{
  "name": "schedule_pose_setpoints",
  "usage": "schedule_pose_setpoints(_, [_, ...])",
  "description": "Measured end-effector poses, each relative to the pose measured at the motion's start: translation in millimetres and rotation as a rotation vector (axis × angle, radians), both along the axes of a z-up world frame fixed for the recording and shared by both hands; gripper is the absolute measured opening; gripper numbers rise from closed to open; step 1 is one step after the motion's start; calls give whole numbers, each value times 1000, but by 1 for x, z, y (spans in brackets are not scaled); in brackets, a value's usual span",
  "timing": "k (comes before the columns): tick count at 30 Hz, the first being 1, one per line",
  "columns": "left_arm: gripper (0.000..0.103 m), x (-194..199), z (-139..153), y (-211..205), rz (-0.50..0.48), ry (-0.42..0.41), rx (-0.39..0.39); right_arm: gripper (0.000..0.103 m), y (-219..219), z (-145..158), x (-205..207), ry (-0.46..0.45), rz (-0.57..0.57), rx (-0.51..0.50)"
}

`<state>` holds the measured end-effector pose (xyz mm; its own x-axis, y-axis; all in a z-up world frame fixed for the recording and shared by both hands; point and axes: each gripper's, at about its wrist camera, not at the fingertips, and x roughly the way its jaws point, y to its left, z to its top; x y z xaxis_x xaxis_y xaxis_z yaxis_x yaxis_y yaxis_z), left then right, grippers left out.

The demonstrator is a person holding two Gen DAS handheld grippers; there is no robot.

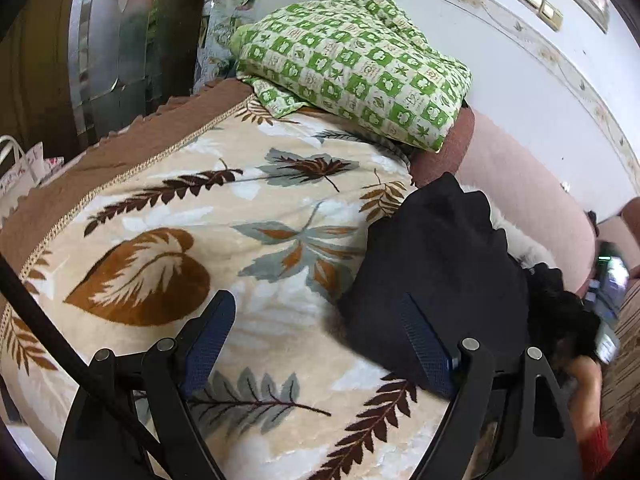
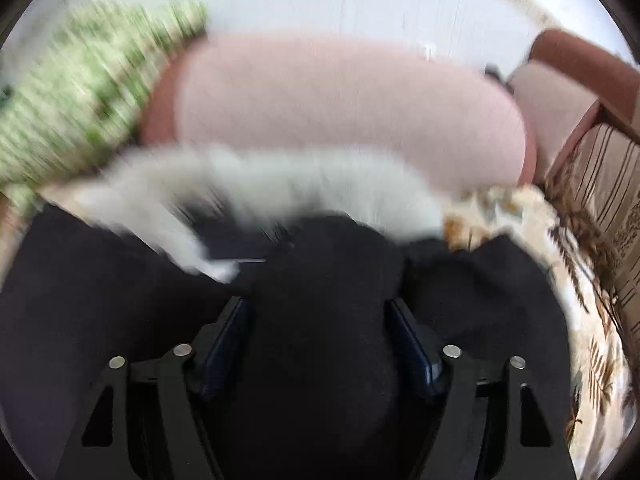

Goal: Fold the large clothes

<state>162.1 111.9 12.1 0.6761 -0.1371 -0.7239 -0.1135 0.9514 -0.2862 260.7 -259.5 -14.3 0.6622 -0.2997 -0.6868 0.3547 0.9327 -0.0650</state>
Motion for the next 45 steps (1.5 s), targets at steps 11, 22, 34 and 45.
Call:
schedule_pose_setpoints(11, [84,4,-4,8,33,9,-10,43,135,-9,51,67,344,108])
schedule_pose_setpoints(22, [84,5,-6,1,7,20,4,44,116,13,36,-25,327,171])
schedule_pose_setpoints(34, [84,2,-15,-21,-22,25,74,70,-76,-16,-27,0,-59,181])
schedule_pose_setpoints(45, [84,34,-23,-16,-27,56,42,85,-61,-2,-35,6,-103,58])
